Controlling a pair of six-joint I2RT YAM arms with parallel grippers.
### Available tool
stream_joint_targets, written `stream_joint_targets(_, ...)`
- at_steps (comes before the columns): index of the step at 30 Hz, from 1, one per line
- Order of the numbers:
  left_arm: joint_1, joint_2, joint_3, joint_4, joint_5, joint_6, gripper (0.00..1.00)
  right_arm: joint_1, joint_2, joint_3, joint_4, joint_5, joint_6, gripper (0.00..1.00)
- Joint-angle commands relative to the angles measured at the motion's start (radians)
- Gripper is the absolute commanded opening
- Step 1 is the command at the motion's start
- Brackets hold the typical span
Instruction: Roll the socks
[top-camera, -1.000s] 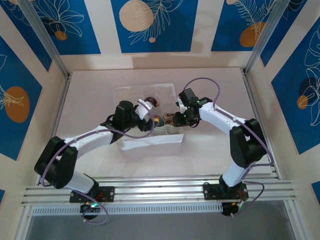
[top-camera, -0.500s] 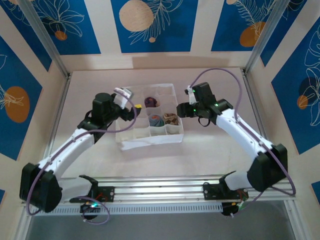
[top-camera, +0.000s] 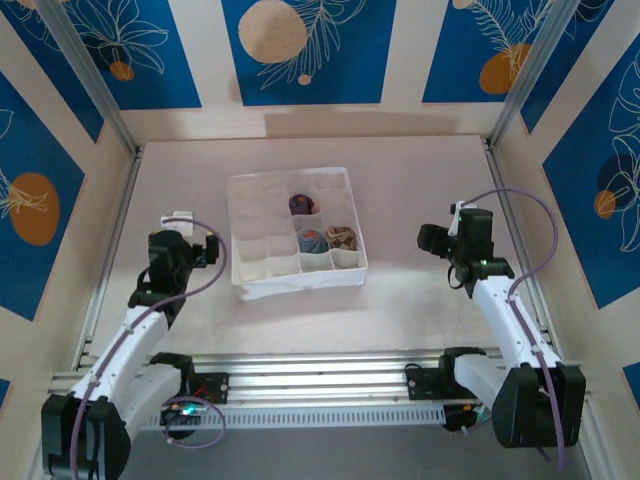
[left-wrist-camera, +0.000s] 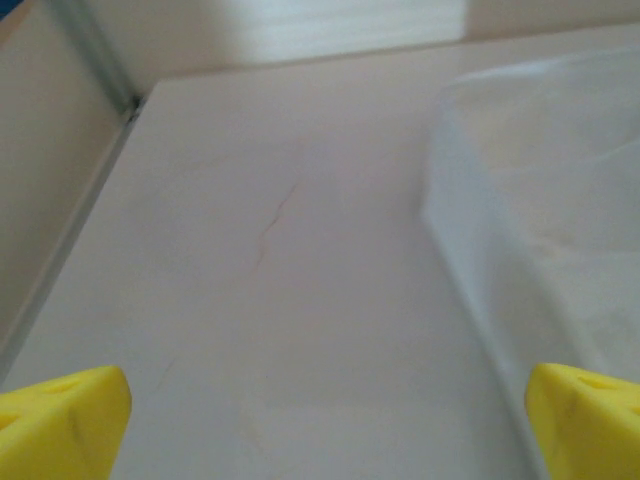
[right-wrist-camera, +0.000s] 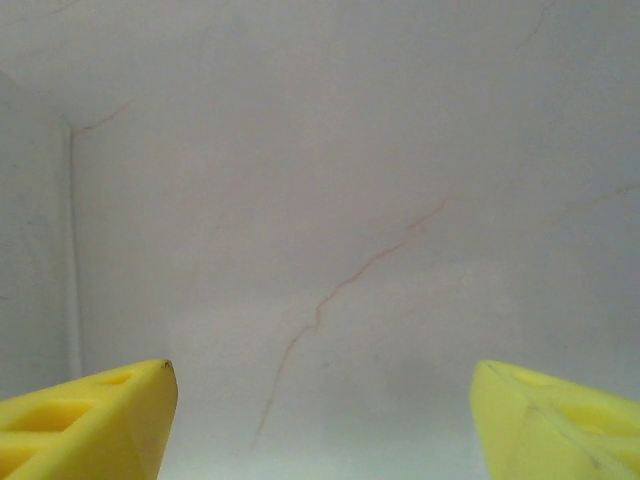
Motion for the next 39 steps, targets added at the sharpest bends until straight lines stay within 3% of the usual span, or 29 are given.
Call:
stream_joint_targets(1,0.014,0.001,-0.061,0.084,-0.116,-0.042,1.0,-0.003,-0.024,-0.114,0.23,-0.001,-0.117,0.82)
stream_joint_targets(5,0.014,0.043,-0.127,0.199,-0.111,0.028,1.0,-0.018,-0.009,-0.195,0.307,0.027,-0.117,0.9)
stream_joint_targets(11,0.014,0.212,-0.17,0.397,-0.002,0.065,1.0,-0.039,0.055,-0.25,0.448,-0.019,-0.106,0.92)
stream_joint_targets(15,0.014,0.322,-0.104,0.399,0.093,0.089,1.0,-0.053,0.127,-0.226,0.463,-0.068,-0.119,0.92)
stream_joint_targets(22,0.014,0.48,-0.131,0.767,0.133,0.109,1.0,-0.047,0.159,-0.204,0.46,-0.086,-0.125,0.99)
stream_joint_targets(25,0.015,0.533,-0.11,0.792,0.169,0.095,1.0,-0.037,0.15,-0.214,0.474,-0.088,-0.105,0.99)
stream_joint_targets(31,0.014,0.717,-0.193,1.149,0.203,0.108,1.0,-0.013,0.135,-0.298,0.709,-0.134,-0.129,0.99)
stream_joint_targets(36,0.02,0.691,-0.098,0.922,0.182,0.088,1.0,-0.013,0.216,-0.295,0.837,-0.147,-0.205,0.99)
stream_joint_targets(39,0.047,0.692,-0.081,0.89,0.217,0.067,1.0,-0.015,0.279,-0.283,0.918,-0.178,-0.23,0.99)
